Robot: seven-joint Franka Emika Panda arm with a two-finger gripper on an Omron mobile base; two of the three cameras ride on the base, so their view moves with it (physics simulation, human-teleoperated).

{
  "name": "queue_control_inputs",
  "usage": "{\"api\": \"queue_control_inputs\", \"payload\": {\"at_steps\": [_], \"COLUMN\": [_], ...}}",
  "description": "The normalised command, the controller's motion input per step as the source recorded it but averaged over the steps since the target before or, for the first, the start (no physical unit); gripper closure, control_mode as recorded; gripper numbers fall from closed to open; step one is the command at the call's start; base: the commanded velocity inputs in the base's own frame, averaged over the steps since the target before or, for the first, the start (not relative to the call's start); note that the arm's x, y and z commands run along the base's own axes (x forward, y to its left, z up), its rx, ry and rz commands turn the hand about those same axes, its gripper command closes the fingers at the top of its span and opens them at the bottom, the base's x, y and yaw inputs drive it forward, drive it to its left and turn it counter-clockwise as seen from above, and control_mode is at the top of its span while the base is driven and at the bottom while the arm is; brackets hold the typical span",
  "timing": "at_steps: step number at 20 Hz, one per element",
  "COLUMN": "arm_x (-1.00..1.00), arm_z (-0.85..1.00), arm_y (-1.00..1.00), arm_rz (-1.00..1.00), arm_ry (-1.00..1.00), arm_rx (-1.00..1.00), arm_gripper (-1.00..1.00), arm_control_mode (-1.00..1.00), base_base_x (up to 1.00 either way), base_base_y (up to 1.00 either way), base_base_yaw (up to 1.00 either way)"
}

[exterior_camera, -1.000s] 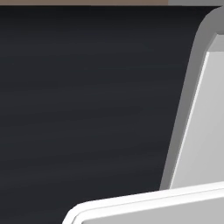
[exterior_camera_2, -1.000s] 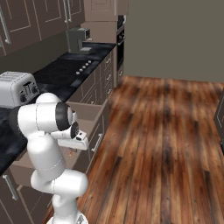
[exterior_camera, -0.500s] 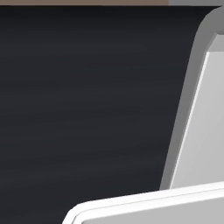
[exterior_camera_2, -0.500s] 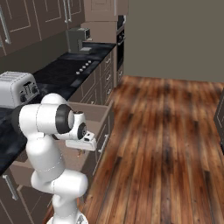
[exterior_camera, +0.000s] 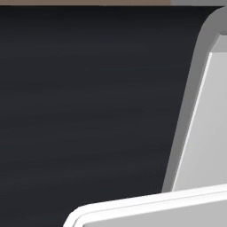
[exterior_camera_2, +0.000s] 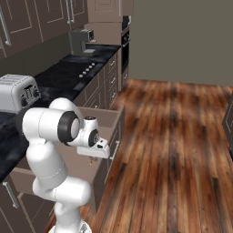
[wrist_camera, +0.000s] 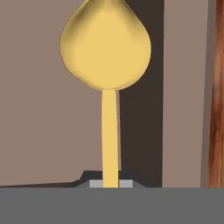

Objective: Organize the utensils by type. Pick up the wooden spoons from the counter and place them in the open cabinet. Then pick up the metallic utensils from the counter and place them in the open drawer.

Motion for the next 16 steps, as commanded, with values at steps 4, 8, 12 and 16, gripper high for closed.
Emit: {"api": "queue_control_inputs", "payload": {"at_steps": [4,8,12,16], "arm_x": [0.00,0.00,0.02,0.00], "arm_z": [0.00,0.00,0.00,0.09], "arm_y": [-0.44,-0.48,-0.24,-0.04], "arm_rz": [0.00,0.00,0.01,0.01], "arm_ry": [0.00,0.00,0.00,0.00], "arm_rx": [0.00,0.00,0.00,0.00], "arm_gripper": [1.00,1.00,1.00,1.00], "arm_control_mode": [-1.00,-1.00,-1.00,-1.00], "base_base_x": [0.00,0.00,0.00,0.00], "base_base_y": [0.00,0.00,0.00,0.00], "base_base_yaw": [0.00,0.00,0.00,0.00]}}
